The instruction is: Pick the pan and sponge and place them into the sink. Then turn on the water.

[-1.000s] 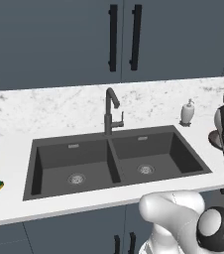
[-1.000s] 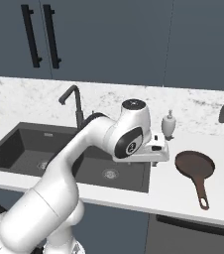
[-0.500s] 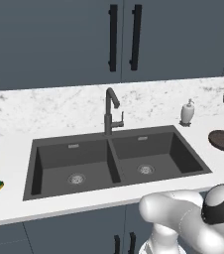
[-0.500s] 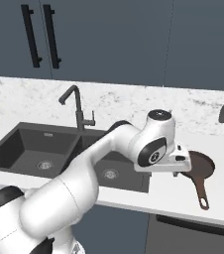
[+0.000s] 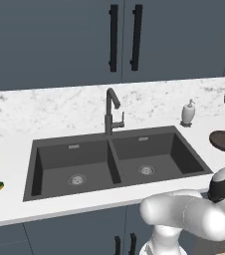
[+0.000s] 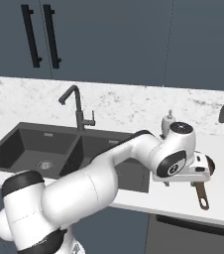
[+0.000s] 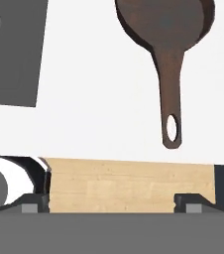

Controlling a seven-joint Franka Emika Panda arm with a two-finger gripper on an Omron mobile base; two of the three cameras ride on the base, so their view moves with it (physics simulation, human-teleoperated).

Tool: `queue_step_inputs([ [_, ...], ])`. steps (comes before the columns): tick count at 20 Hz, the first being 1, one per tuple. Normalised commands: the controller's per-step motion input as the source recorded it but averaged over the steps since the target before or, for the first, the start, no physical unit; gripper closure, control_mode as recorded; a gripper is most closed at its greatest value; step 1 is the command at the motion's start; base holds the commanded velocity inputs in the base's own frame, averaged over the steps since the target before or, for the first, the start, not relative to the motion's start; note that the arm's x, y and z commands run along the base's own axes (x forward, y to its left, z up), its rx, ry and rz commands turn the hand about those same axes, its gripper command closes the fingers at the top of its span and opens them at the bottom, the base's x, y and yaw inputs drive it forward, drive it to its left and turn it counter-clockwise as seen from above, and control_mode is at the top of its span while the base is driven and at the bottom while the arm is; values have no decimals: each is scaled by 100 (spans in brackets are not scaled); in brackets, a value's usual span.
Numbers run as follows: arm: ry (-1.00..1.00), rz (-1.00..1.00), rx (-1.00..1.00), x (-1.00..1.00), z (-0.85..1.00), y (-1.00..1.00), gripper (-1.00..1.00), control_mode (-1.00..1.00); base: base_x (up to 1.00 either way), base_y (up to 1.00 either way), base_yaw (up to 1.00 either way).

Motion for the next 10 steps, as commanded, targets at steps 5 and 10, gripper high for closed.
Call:
queue_step_inputs([
  [5,0,0,0,19,-30,-40,-100,-100,0,0,0],
  [10,0,0,0,24,-29,-35,-100,-100,0,0,0],
])
